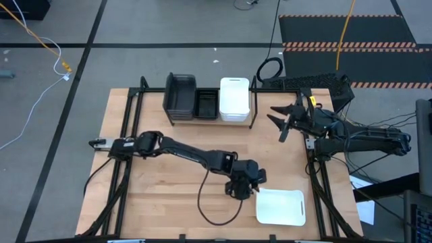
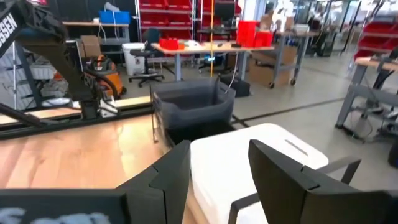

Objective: Stack baskets on shelf by color
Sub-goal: Stack the white bin on top of the white bin

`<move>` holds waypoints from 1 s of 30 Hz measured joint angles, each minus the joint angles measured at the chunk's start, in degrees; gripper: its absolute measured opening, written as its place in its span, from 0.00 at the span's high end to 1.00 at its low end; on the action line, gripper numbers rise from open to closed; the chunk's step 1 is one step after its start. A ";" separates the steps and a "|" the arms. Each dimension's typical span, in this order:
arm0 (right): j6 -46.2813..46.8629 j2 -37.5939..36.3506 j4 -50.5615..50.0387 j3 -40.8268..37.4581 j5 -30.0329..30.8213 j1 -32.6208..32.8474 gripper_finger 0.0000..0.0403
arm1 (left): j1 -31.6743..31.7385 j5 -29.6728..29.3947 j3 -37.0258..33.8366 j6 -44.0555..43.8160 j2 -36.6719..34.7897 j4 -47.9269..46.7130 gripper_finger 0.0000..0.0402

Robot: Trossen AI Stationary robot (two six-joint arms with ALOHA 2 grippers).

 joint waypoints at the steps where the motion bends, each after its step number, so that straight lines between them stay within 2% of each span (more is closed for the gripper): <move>1: 0.42 0.00 -0.48 0.00 0.00 0.02 0.61 | -0.03 0.16 0.00 0.64 0.74 0.45 0.70; 7: 1.49 -0.01 -2.62 0.02 0.02 0.02 0.61 | -0.16 1.82 0.04 2.49 3.09 3.49 0.78; 10: 1.47 -0.02 -2.80 0.02 0.02 0.02 0.61 | -0.24 1.37 0.02 4.12 3.12 1.60 0.83; 16: -0.76 -0.44 -2.32 0.02 0.02 0.02 0.61 | 0.61 -6.94 -0.11 5.30 0.12 -9.47 0.97; 18: -1.81 -0.63 -1.27 0.02 0.02 0.00 0.61 | 1.10 -8.32 -0.16 5.07 -1.79 -12.22 0.98; 22: -3.82 -1.11 1.46 0.02 0.00 0.00 0.61 | 1.62 -8.89 -0.02 -1.52 -6.71 -14.70 0.95; 27: -5.33 -1.69 2.98 0.02 0.00 0.00 0.61 | 2.06 -9.04 -0.07 -23.94 -10.37 -15.89 0.96; 30: -6.06 -1.81 4.03 0.02 -0.03 0.00 0.61 | 2.22 -9.81 -0.07 -32.49 -12.83 -17.02 0.99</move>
